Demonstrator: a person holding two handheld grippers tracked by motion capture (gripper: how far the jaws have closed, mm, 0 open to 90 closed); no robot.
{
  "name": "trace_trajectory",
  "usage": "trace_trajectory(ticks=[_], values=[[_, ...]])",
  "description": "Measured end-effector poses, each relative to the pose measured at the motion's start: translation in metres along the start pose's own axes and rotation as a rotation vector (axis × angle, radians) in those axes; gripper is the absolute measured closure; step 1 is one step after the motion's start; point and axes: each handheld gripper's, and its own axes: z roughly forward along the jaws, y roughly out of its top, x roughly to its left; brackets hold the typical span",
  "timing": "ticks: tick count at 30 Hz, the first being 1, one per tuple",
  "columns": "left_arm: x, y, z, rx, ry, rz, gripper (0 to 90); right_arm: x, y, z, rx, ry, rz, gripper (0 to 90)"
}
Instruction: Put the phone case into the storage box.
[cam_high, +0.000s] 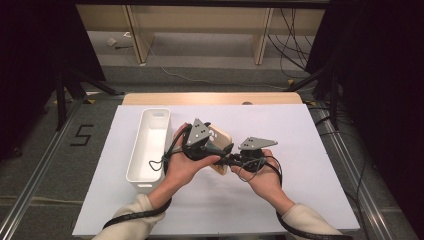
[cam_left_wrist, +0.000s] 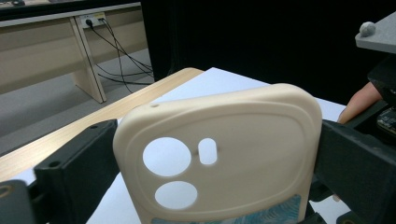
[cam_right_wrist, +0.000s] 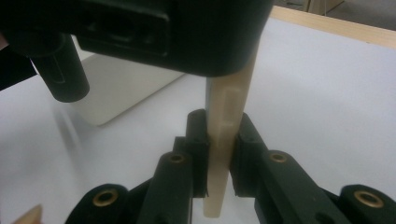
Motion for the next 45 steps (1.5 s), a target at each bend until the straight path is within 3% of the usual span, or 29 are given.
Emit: trace_trajectory(ticks=[10, 20, 31, 36, 41, 45], values=[[0.000, 0.000, -0.001, -0.011, -0.006, -0.020, 8.0, -0.001, 0.000, -0.001, -0.007, -0.003, -0.002, 80.3], [-0.001, 0.004, -0.003, -0.009, -0.001, -0.009, 9.4, 0.000, 0.001, -0.001, -0.020, -0.004, -0.010, 79.4], [0.001, 0.007, -0.005, -0.018, 0.002, -0.011, 10.2, -0.001, 0.002, 0.000, -0.029, -0.012, -0.025, 72.1], [0.002, 0.009, -0.007, -0.026, 0.005, -0.013, 10.2, -0.001, 0.002, 0.001, -0.040, -0.015, -0.038, 60.7], [0.005, 0.012, -0.010, -0.036, 0.014, -0.014, 10.3, -0.001, 0.003, 0.003, -0.042, 0.006, -0.034, 36.8], [0.008, 0.014, -0.013, -0.043, 0.024, -0.015, 10.3, 0.001, 0.003, 0.004, -0.064, 0.009, -0.058, 21.0]])
